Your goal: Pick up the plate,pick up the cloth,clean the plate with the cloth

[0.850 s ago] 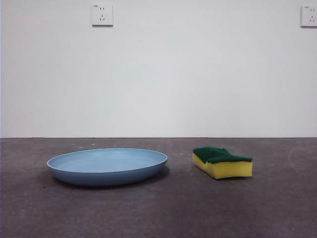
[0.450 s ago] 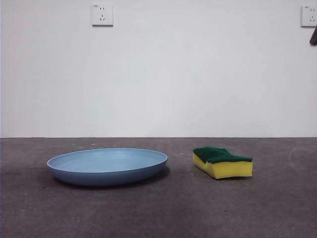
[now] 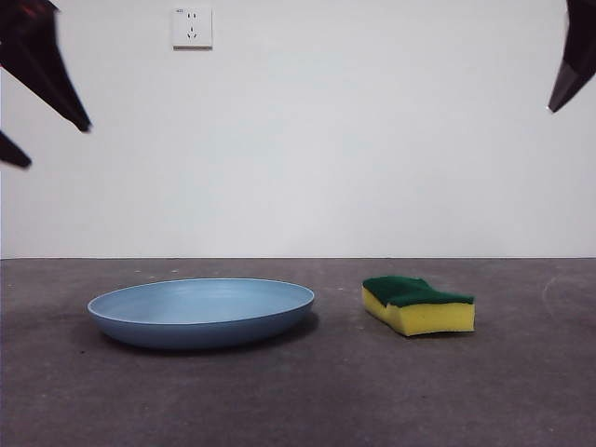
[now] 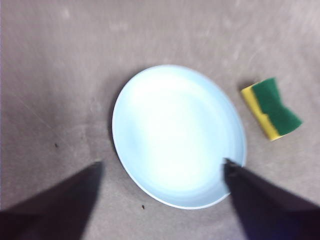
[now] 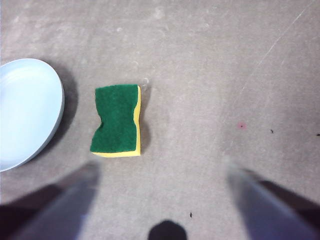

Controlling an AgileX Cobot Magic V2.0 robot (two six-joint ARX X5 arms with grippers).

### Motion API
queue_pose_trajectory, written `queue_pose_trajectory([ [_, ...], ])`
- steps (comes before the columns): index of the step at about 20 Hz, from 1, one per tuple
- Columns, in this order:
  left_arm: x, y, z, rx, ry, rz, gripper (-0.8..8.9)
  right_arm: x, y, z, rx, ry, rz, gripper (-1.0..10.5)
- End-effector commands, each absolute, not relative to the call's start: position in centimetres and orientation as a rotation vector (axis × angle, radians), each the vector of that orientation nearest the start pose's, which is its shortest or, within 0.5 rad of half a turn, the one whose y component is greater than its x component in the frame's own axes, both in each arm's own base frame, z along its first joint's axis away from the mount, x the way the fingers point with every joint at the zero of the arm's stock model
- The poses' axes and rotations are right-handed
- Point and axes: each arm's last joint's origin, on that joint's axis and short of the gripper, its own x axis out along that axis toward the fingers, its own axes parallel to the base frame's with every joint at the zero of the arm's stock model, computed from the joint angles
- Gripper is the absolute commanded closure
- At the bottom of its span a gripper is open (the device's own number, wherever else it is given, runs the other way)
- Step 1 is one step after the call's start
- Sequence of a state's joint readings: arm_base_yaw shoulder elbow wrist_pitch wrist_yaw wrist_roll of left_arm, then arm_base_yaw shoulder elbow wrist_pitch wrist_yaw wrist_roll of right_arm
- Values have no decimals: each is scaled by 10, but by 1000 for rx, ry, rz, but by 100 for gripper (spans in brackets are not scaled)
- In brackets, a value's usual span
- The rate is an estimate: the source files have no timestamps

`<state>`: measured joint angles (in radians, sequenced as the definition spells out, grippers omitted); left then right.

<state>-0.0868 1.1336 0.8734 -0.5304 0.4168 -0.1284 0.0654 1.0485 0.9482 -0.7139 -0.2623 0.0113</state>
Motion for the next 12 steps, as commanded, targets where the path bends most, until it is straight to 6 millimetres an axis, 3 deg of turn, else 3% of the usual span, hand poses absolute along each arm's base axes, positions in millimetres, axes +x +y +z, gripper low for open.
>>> queue_pose_trajectory([
  [1,246,-38,263,-251,874,-437,375,204,22,299,117,819,301,443],
  [7,295,-55,237,-209,1003,-402,375,203,22,299,139,821,317,443],
  [12,315,-64,204,-154,1067,-360,376,203,22,298,140,826,316,443],
])
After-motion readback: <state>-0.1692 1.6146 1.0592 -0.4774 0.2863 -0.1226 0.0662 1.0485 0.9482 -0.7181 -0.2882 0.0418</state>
